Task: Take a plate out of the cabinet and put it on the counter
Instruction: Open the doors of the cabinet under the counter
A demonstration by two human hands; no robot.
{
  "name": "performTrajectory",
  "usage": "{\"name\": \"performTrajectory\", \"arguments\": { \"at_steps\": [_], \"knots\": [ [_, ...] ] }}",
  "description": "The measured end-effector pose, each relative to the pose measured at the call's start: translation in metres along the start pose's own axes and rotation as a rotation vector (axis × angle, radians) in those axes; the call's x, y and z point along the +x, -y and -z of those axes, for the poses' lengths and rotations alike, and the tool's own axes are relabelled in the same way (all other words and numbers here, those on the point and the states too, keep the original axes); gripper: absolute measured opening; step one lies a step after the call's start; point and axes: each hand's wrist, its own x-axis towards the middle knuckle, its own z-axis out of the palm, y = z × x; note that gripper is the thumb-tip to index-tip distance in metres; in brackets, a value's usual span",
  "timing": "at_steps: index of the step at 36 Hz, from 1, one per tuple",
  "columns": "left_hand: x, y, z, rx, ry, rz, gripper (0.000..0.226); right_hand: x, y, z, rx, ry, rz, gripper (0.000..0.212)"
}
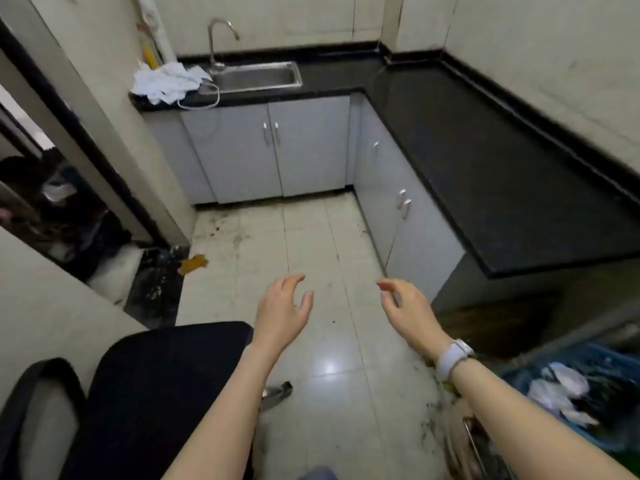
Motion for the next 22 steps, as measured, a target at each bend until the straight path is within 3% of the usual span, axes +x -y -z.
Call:
{"name": "performTrajectory", "arguments": {
  "at_steps": [10, 22],
  "knots": [
    [0.021, 0.053, -0.04, -0.063, 0.073, 0.286, 0.041, 0.04, -0.044, -0.046, 0.04, 0.173, -0.179, 0.031],
    [0.231, 0.114, -0.01, -0.045, 0.148, 0.339, 0.042, 0.256, -0.007, -0.074, -0.008, 0.263, -0.272, 0.031]
  ]
}}
